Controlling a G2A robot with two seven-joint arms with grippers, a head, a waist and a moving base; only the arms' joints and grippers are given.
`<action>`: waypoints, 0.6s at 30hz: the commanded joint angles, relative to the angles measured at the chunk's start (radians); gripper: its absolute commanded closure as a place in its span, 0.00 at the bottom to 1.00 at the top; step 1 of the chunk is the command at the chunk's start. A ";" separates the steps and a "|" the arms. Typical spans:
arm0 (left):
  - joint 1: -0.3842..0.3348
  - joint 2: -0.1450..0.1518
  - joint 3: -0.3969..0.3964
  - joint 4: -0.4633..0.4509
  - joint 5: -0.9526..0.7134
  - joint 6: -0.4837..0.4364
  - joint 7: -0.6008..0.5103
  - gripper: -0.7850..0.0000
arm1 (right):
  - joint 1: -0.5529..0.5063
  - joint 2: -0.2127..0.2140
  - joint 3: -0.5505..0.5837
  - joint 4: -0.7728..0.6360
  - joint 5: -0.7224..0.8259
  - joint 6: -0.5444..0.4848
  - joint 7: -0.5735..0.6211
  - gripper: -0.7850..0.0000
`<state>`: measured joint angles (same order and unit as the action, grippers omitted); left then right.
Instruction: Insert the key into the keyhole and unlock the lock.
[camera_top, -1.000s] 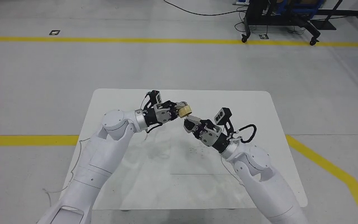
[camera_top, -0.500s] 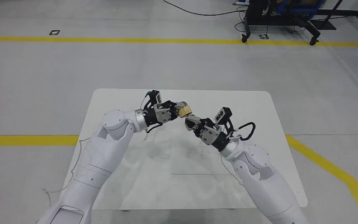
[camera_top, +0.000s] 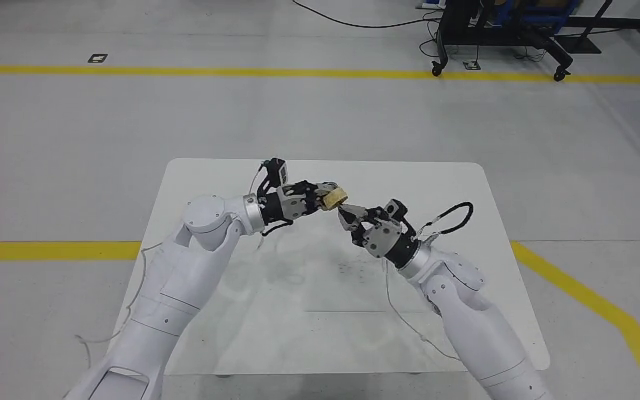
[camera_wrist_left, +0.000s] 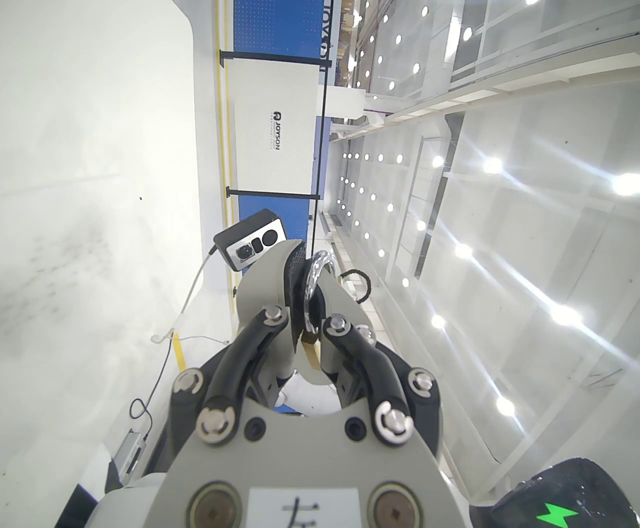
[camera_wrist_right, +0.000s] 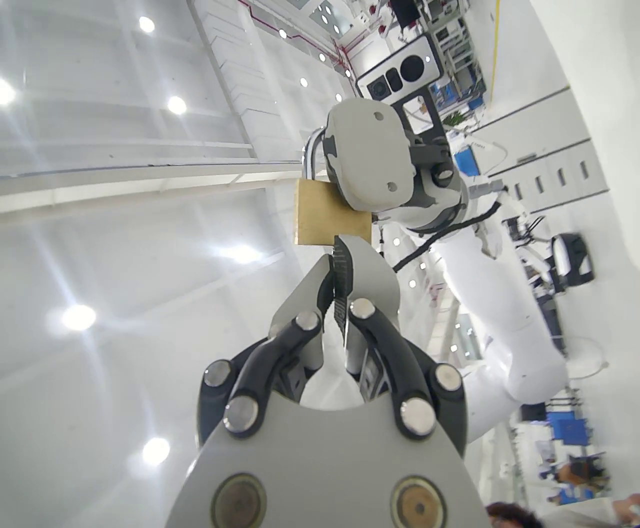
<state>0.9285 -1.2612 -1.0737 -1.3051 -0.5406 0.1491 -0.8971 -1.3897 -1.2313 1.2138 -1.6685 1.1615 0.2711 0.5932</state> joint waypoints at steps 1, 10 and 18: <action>0.001 0.002 0.001 -0.007 0.023 0.000 0.009 1.00 | 0.017 -0.002 0.005 0.039 0.088 0.056 0.034 1.00; 0.009 0.004 -0.001 -0.021 0.034 -0.015 0.018 1.00 | 0.060 -0.008 -0.001 0.116 0.165 0.124 0.067 1.00; 0.013 0.005 -0.004 -0.029 0.039 -0.017 0.028 1.00 | 0.062 -0.008 -0.004 0.109 0.135 0.103 0.087 0.44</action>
<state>0.9406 -1.2567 -1.0772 -1.3325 -0.5022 0.1319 -0.8707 -1.3285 -1.2393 1.2110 -1.5601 1.2962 0.3719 0.6729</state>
